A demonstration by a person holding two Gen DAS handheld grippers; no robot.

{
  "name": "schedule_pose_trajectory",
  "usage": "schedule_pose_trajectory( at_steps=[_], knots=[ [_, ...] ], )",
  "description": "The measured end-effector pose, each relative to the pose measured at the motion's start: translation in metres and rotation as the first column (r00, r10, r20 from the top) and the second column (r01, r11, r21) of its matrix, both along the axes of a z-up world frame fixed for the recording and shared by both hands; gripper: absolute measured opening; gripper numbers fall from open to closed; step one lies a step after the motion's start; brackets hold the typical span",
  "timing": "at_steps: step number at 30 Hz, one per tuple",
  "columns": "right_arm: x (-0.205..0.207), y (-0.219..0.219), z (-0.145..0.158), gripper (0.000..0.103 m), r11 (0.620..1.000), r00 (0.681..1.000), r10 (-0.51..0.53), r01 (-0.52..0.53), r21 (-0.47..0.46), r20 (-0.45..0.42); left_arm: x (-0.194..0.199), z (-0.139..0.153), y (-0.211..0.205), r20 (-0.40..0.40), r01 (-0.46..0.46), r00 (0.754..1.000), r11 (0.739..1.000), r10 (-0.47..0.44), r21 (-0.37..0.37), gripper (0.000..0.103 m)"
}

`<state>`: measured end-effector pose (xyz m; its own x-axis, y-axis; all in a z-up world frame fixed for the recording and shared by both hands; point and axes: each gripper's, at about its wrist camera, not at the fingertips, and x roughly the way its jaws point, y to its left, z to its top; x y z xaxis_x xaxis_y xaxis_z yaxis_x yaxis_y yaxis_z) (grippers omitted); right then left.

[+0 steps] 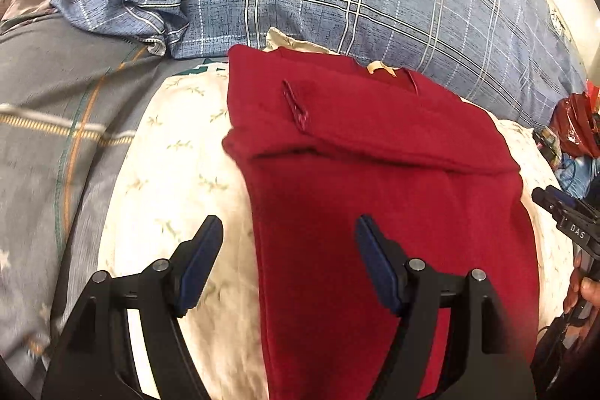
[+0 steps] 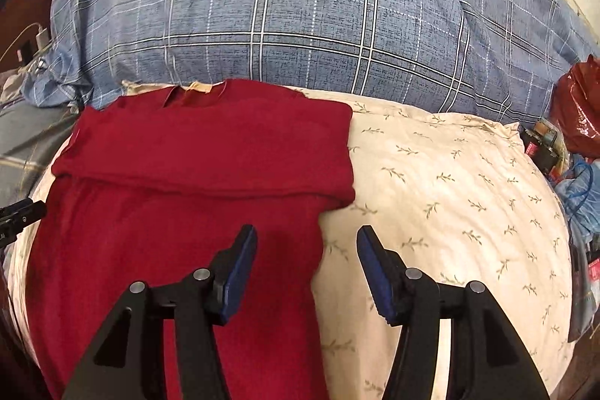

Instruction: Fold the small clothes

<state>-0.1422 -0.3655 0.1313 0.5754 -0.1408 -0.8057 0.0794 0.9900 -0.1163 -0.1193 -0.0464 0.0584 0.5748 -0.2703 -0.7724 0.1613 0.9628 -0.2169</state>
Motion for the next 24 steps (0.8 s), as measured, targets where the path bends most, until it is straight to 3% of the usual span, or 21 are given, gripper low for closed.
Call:
schedule_pose_trajectory(
  at_steps=[12, 17, 24],
  knots=[
    [-0.028, 0.009, -0.011, 0.060, 1.000, 0.998, 0.010, -0.011, -0.010, -0.061, -0.041, -0.002, 0.004, -0.004, 0.028, 1.000, 0.998, -0.028, 0.048, 0.073],
    [-0.040, 0.007, -0.018, 0.061, 0.997, 0.993, 0.024, -0.017, 0.070, -0.111, -0.059, -0.004, 0.009, -0.028, 0.030, 0.999, 0.999, -0.029, 0.045, 0.073],
    [-0.059, 0.005, -0.024, 0.064, 0.994, 0.989, 0.038, -0.022, 0.111, -0.142, -0.079, -0.013, 0.007, -0.049, 0.035, 0.998, 0.992, -0.029, 0.120, 0.073]
  ],
)
